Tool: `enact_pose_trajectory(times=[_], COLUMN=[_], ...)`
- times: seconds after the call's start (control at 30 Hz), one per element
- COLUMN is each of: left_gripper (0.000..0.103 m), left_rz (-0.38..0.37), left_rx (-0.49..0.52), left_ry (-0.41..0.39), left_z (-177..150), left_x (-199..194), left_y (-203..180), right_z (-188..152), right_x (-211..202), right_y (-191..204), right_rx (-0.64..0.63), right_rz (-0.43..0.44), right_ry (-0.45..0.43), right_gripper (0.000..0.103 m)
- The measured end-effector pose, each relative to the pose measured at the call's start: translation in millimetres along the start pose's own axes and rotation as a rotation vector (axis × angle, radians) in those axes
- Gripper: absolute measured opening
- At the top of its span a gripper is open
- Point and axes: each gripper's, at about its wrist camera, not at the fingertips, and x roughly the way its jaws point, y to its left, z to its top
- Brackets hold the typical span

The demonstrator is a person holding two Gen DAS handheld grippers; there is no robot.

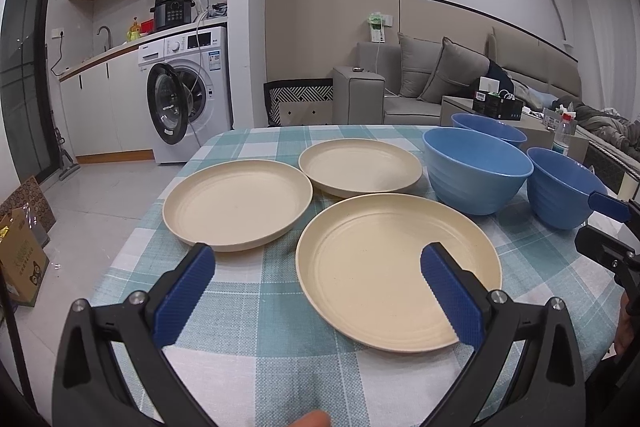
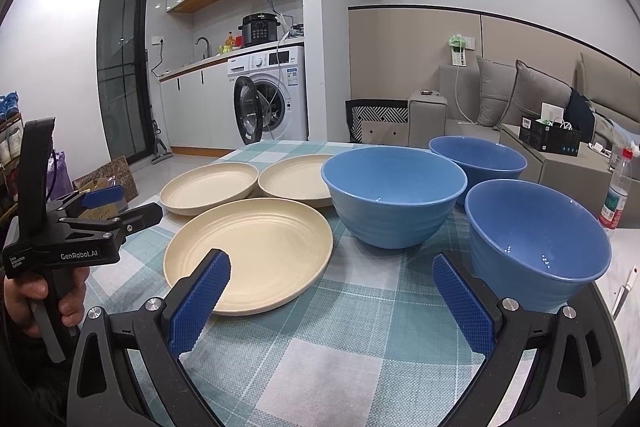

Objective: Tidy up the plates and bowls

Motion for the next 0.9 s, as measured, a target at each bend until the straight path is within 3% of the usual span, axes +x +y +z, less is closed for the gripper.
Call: enact_pose_trajectory(times=[0.47,0.9], left_gripper=[0.103,0.103], left_rz=[-0.015,-0.018], left_rx=[0.011,0.016], left_ry=[-0.010,0.007], left_z=[8.5,27.9], left_x=[-2.0,7.0], left_y=[0.2,2.1], right_z=[8.0,35.9], right_x=[-3.7,-0.9], right_y=[1.5,5.8], right_rx=[-0.022,-0.036], right_rz=[-0.014,0.054], right_ry=[-0.009,0.027], right_gripper=[0.103,0.103])
